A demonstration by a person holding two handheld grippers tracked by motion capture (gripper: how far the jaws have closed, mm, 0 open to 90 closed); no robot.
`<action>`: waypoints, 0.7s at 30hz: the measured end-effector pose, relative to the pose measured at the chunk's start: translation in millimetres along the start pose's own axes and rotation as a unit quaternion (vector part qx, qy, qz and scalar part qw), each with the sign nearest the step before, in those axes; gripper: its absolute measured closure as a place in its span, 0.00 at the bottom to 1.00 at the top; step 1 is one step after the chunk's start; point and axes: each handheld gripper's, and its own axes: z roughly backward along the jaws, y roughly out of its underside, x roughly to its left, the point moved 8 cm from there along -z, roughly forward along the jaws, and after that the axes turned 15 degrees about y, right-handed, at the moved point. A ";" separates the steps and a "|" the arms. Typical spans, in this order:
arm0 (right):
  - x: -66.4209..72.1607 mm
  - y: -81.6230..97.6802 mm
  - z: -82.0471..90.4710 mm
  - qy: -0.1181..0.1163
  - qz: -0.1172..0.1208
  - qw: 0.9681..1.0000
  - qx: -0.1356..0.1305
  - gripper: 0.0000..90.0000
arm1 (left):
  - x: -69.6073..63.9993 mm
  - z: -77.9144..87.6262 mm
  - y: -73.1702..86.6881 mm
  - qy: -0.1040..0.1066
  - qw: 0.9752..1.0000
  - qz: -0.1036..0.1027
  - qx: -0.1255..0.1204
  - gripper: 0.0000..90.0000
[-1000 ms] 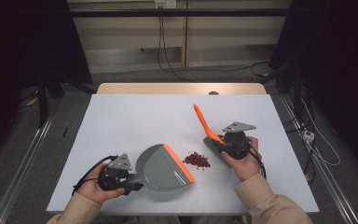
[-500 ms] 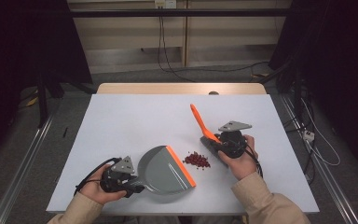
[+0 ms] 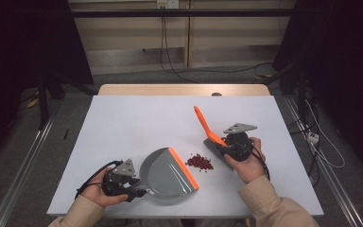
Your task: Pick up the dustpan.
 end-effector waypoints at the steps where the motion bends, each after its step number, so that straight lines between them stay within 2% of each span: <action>1: 0.2 1.2 -0.9 0.000 -0.001 1.000 0.003 0.76 | 0.8 1.1 0.2 -0.002 1.000 0.000 0.002 0.63; 3: 0.9 2.2 -1.7 -0.004 -0.005 1.000 0.001 0.78 | 1.5 1.7 0.0 -0.002 1.000 0.002 0.000 0.63; 6: 2.3 2.4 -0.5 -0.005 0.002 1.000 0.007 0.79 | 0.6 0.6 -0.2 -0.003 1.000 0.002 0.000 0.61; 10: 7.8 2.4 0.5 -0.004 0.001 1.000 0.004 0.79 | 0.5 0.1 1.3 -0.004 1.000 -0.003 0.016 0.69; 11: 9.4 2.4 1.1 0.001 0.004 1.000 0.003 0.79 | 1.2 0.4 1.6 -0.011 1.000 -0.005 0.020 0.70; 14: 14.4 2.7 1.8 0.009 0.006 1.000 -0.006 0.79 | -1.6 -0.8 -0.5 -0.003 1.000 -0.014 0.022 0.70; 16: 17.0 3.1 2.4 0.011 0.006 1.000 -0.008 0.79 | -4.3 -3.7 -2.3 0.005 1.000 -0.012 0.020 0.70; 21: 20.8 3.6 3.5 0.017 0.007 1.000 -0.013 0.79 | -4.3 -4.5 -5.5 0.005 1.000 -0.007 0.020 0.70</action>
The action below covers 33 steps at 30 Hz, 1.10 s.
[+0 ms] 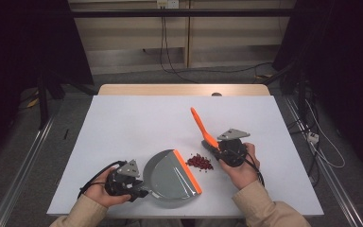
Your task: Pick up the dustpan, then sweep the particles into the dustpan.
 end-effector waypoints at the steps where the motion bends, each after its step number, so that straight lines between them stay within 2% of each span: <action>1: 1.1 0.1 0.3 0.000 -0.001 1.000 -0.001 0.79 | 0.4 0.0 -0.1 -0.001 1.000 -0.001 0.000 0.70; 17: 6.5 1.4 2.3 0.005 0.001 1.000 -0.010 0.79 | 1.6 -1.2 -1.4 0.004 1.000 0.003 0.000 0.70; 26: 12.6 1.0 3.8 -0.002 -0.003 1.000 -0.010 0.79 | 2.1 -1.4 -1.9 0.005 1.000 0.006 0.000 0.70; 28: 15.1 0.5 4.2 -0.009 -0.011 1.000 -0.012 0.79 | 1.9 -1.5 -2.3 0.005 1.000 0.006 0.000 0.70; 33: 20.7 -0.1 5.7 -0.011 -0.009 1.000 -0.014 0.79 | 2.0 -2.9 -3.9 0.007 1.000 0.007 0.001 0.70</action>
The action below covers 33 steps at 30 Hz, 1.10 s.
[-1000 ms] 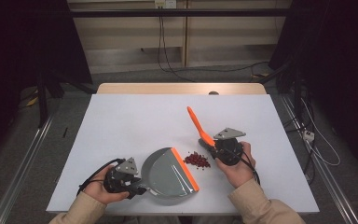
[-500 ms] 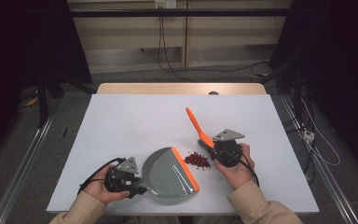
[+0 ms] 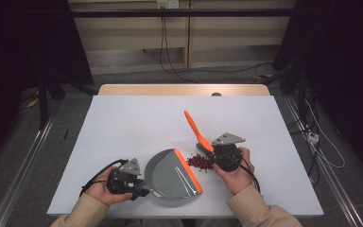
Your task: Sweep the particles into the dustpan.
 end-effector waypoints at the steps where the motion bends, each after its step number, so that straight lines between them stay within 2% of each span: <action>1: 1.3 -0.2 0.1 -0.005 -0.005 1.000 0.000 0.79 | 0.1 -0.2 -0.4 0.000 1.000 0.000 0.001 0.70; 14: 9.8 -1.8 1.3 -0.015 -0.008 1.000 0.000 0.79 | 0.7 -3.3 -5.8 0.003 1.000 0.006 0.002 0.70; 18: 15.9 -3.3 1.8 -0.022 -0.007 1.000 -0.003 0.79 | 0.7 -4.4 -7.9 0.005 1.000 0.007 0.004 0.70; 26: 30.1 -6.7 2.7 -0.038 -0.018 0.999 -0.007 0.79 | 0.9 -5.2 -9.2 0.005 1.000 0.011 0.004 0.70; 28: 33.0 -7.3 3.0 -0.033 -0.018 0.999 -0.009 0.79 | 1.0 -5.5 -9.3 0.004 1.000 0.011 0.005 0.70; 33: 40.2 -9.0 3.1 -0.038 -0.023 0.999 -0.011 0.79 | 1.5 -6.0 -9.4 0.004 1.000 0.012 0.005 0.70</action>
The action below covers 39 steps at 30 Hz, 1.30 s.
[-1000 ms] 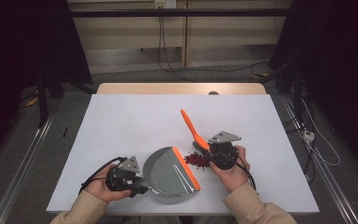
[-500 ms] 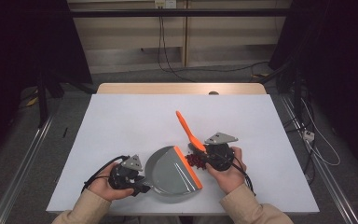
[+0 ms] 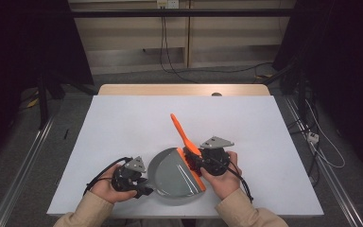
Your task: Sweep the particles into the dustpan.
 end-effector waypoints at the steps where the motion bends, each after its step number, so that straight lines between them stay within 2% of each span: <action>1: 0.9 -0.3 -0.2 0.001 0.001 1.000 -0.001 0.79 | 0.0 0.0 0.0 0.000 1.000 0.000 0.000 0.70; 10: 16.0 -3.9 0.0 -0.007 0.000 1.000 -0.006 0.79 | 0.7 1.0 0.7 0.000 1.000 0.000 0.003 0.70; 15: 27.5 -9.4 5.5 -0.029 -0.001 1.000 -0.013 0.79 | 0.3 0.6 0.5 0.001 1.000 0.005 -0.004 0.70; 19: 43.4 -15.0 9.9 -0.049 0.014 0.998 -0.020 0.79 | 0.4 1.3 1.1 0.002 1.000 0.003 -0.004 0.70; 22: 46.0 -21.3 12.2 -0.055 0.015 0.998 -0.030 0.79 | 0.4 1.8 1.9 0.001 1.000 0.006 -0.008 0.70; 25: 39.2 -29.1 15.4 -0.053 0.009 0.998 -0.038 0.79 | 1.3 3.0 3.7 0.002 1.000 0.002 -0.003 0.70; 26: 35.6 -31.4 16.1 -0.049 0.009 0.998 -0.041 0.79 | 0.7 2.3 3.2 0.001 1.000 0.007 -0.009 0.70; 30: 16.3 -35.7 13.7 -0.028 0.007 0.999 -0.043 0.79 | 1.0 2.6 3.4 0.001 1.000 0.006 -0.005 0.70; 31: 9.5 -35.7 11.2 -0.017 0.009 0.999 -0.045 0.79 | 0.7 2.3 3.1 0.001 1.000 0.008 -0.008 0.70; 36: -12.7 -27.7 -3.8 0.017 0.013 0.999 -0.034 0.79 | 0.9 2.6 3.1 0.002 1.000 0.008 -0.006 0.70; 39: -21.3 -19.0 -13.0 0.032 0.016 0.999 -0.022 0.79 | 0.9 1.7 2.9 0.002 1.000 0.010 -0.008 0.70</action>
